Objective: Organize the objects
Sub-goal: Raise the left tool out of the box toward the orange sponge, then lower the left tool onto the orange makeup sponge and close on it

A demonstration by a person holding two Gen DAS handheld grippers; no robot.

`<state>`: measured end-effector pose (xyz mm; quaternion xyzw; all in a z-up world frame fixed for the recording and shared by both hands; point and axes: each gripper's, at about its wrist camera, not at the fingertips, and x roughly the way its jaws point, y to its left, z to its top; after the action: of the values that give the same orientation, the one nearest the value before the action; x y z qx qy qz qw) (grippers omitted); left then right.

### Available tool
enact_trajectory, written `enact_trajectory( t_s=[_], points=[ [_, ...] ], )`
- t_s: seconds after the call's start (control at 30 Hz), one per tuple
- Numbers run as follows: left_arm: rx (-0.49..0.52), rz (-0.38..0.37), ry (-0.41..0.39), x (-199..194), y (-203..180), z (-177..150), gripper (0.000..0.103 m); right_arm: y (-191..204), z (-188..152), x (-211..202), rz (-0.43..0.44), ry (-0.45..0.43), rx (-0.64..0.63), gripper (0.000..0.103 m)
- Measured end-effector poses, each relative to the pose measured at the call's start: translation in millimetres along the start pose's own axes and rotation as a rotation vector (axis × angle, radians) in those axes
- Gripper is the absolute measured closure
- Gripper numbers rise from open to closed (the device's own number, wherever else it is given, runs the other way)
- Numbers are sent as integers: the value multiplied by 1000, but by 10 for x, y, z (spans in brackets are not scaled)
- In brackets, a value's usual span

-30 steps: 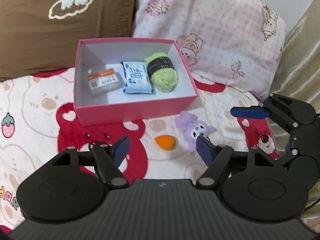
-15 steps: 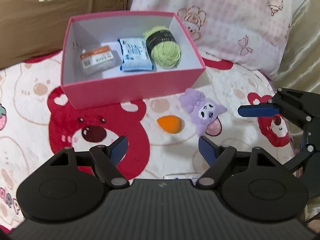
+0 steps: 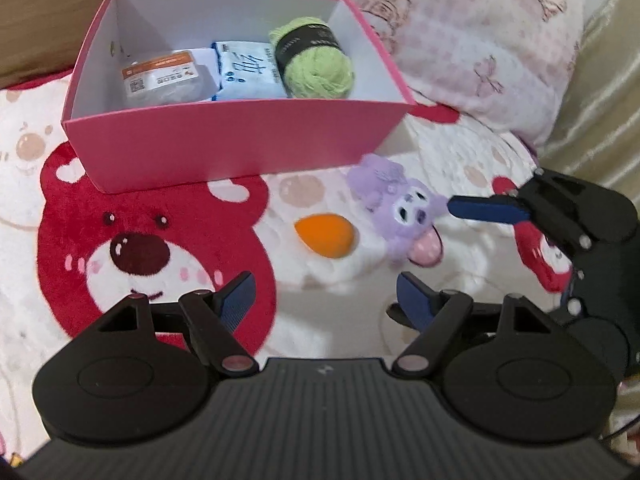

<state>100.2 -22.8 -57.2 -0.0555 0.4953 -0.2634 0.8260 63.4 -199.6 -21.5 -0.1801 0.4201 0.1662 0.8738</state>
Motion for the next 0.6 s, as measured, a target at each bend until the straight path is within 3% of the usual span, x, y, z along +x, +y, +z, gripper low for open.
enact_trajectory(
  t_s=[0.13, 0.27, 0.4, 0.5, 0.6],
  points=[
    [-56, -34, -19, 159, 155, -6, 28, 52, -47, 131, -53, -34, -57, 19],
    [-104, -77, -38, 308, 261, -33, 28, 25, -102, 305, -32, -32, -51, 19],
    [-80, -72, -74, 435, 203, -81, 28, -15, -163, 441, -21, -49, -32, 21],
    [-22, -59, -96, 527, 100, -80, 28, 10, -225, 514, -99, -79, -72, 21],
    [-59, -87, -107, 606, 115, -73, 30, 17, -270, 533, -117, -93, -84, 21]
  ],
)
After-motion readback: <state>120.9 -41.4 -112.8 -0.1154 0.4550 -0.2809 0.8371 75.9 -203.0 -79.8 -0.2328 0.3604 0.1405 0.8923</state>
